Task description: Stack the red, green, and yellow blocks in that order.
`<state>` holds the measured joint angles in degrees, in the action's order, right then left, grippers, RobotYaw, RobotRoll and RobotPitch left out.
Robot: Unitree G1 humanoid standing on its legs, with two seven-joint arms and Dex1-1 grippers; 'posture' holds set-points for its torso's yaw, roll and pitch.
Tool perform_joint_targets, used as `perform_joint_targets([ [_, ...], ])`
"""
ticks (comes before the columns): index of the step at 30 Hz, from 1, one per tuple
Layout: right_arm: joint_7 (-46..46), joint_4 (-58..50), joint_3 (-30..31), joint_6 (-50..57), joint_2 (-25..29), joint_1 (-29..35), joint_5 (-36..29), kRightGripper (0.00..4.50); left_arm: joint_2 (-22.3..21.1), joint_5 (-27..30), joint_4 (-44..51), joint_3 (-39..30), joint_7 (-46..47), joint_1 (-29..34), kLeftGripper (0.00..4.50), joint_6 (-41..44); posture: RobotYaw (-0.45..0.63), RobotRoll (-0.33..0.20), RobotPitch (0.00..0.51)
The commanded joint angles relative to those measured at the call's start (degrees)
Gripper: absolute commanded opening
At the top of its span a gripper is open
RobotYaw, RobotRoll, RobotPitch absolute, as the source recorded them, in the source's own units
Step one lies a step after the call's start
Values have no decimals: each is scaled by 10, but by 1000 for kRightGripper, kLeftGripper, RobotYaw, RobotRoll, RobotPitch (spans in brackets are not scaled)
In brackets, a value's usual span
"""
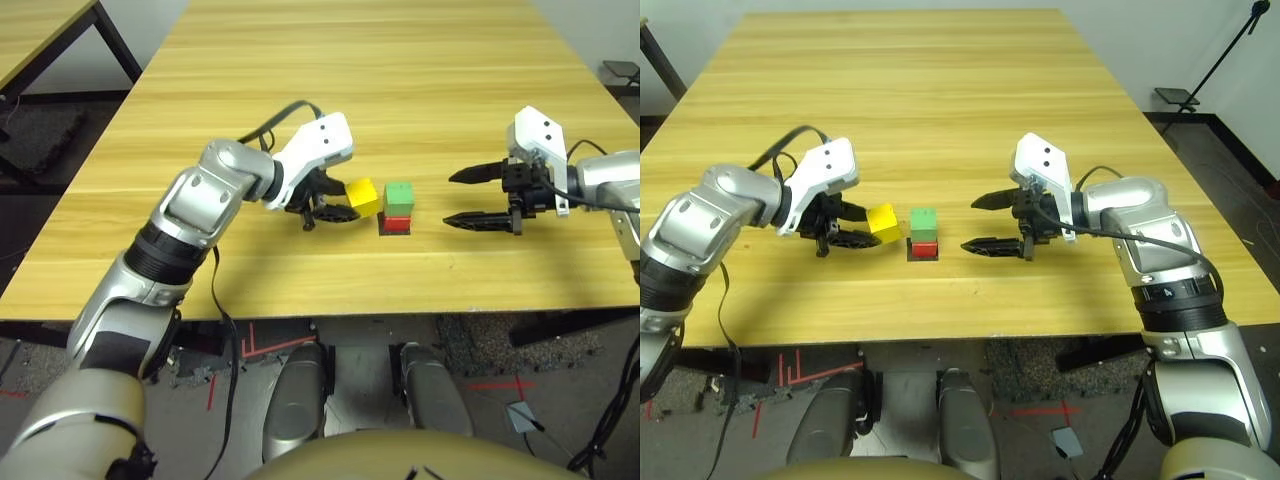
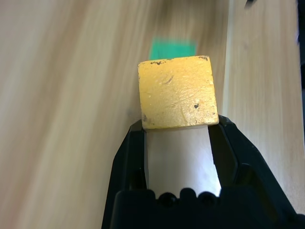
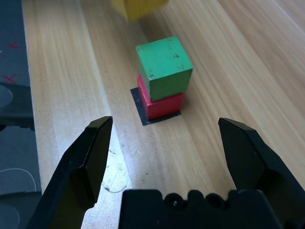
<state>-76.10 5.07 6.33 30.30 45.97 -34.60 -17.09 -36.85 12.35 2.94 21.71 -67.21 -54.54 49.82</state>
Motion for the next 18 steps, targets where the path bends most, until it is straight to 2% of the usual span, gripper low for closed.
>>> perform_joint_targets([
  [1,1,-3,-7,1,4,5,-8,4500,2,-3,-39,24,-33,-27,1968,-21,109,-56,82],
  [10,8,-17,-12,10,7,19,-12,4500,61,-51,-175,69,-69,-81,1968,-102,81,-55,82],
  [18,16,-26,-18,15,10,33,-15,4500,98,-72,-230,71,-89,-108,1968,-136,61,-47,83],
])
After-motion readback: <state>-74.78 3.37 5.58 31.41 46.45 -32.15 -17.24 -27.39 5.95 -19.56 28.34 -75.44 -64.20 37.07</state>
